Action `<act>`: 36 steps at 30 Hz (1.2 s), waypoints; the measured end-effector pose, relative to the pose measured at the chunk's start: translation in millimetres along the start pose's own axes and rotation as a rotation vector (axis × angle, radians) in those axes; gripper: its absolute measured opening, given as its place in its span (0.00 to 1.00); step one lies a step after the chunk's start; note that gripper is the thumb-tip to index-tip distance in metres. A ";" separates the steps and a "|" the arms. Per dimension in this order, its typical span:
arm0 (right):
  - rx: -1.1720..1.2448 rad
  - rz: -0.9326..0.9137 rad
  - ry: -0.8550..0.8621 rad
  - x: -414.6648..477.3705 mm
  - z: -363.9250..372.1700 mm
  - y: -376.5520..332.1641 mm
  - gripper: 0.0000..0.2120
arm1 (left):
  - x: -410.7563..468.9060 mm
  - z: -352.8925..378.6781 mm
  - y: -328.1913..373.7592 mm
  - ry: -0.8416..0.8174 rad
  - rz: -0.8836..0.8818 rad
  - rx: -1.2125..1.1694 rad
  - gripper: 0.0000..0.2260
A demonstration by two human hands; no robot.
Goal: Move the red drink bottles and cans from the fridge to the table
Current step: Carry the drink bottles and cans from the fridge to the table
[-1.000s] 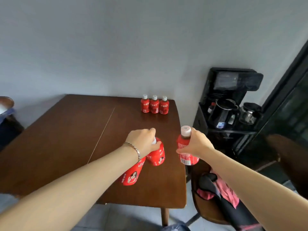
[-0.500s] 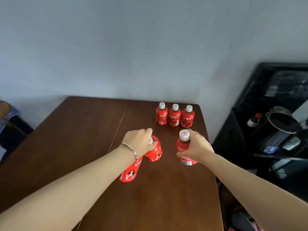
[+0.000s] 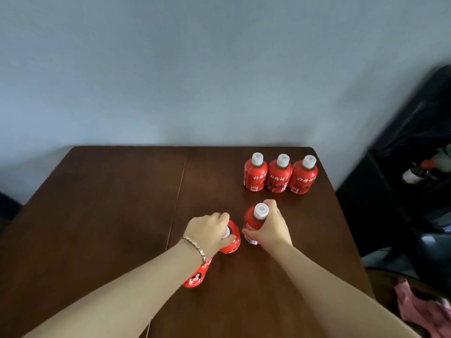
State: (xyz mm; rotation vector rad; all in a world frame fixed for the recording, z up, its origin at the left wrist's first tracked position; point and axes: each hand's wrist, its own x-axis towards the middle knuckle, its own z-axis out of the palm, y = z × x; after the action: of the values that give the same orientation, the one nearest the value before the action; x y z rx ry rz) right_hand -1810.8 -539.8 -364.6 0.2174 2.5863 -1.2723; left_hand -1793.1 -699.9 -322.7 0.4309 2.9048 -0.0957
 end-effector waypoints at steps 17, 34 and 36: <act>-0.723 0.110 -0.188 20.0 10.8 -53.4 0.23 | 46.3 28.2 -41.8 0.064 0.136 -0.115 0.20; -0.707 -0.162 -0.199 159.6 24.3 -119.7 0.15 | 148.0 8.8 -114.5 0.146 -0.071 -0.100 0.18; -0.707 -0.114 -0.186 171.7 25.6 -123.6 0.16 | 156.7 7.6 -117.0 0.146 -0.060 -0.115 0.18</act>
State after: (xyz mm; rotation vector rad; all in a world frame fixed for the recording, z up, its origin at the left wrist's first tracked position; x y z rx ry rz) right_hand -2001.0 -631.2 -335.5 -0.1764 2.7166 -0.3191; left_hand -1972.8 -768.5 -358.9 0.3442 3.0472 0.0969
